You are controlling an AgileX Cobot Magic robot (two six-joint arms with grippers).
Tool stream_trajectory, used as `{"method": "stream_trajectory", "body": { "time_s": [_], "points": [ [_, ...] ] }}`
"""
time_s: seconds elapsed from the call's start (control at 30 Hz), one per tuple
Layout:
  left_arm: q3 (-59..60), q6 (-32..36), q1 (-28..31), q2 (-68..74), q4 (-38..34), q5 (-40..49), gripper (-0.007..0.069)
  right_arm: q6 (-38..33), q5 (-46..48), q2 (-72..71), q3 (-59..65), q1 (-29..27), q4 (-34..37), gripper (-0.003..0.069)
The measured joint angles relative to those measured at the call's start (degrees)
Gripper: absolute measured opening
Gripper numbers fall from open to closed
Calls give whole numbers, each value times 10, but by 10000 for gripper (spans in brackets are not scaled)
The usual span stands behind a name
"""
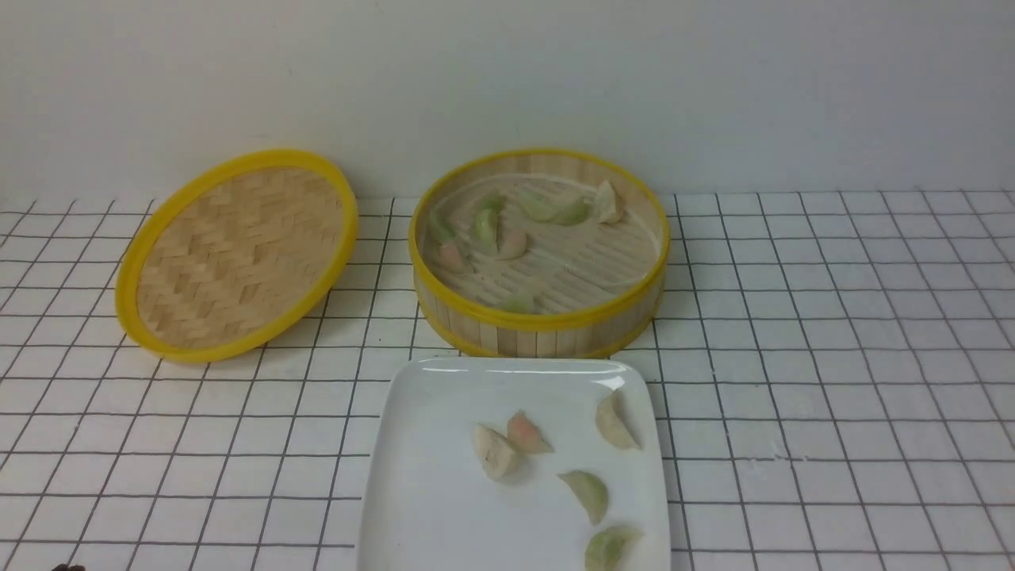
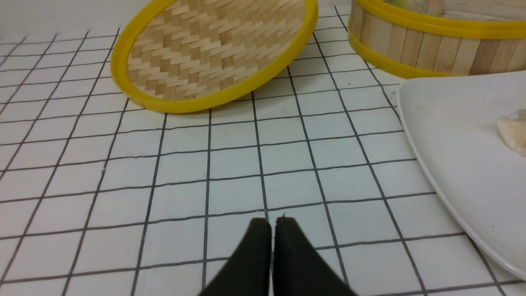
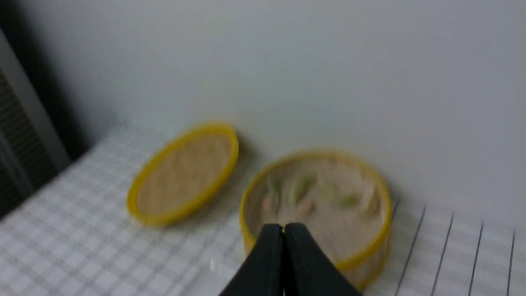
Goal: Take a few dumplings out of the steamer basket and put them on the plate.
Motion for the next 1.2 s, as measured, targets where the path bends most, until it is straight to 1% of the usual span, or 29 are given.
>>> {"method": "stream_trajectory", "body": {
  "time_s": [0.1,0.27,0.43,0.57,0.93,1.03,1.13,1.17,1.2],
  "points": [
    [0,0,0,0,0,0,-6,38,-100,-115,103,0,-41,-15],
    [0,0,0,0,0,0,-6,105,-159,-217,213,0,-103,-15],
    [0,0,0,0,0,0,-6,141,-170,-294,262,0,-113,-15],
    [0,0,0,0,0,0,-6,171,-174,-308,273,0,-102,-15],
    [0,0,0,-1,0,0,-6,178,-184,-308,275,0,-99,-15],
    [0,0,0,-1,0,0,-6,129,-190,-308,280,0,-68,-15],
    [0,0,0,-1,0,0,-6,28,-191,-308,283,0,9,-15],
    [0,0,0,-1,0,0,-6,-26,-193,-308,284,0,47,-15],
    [0,0,0,-1,0,0,-6,-60,-194,-308,285,0,72,-15]
  ]
}}
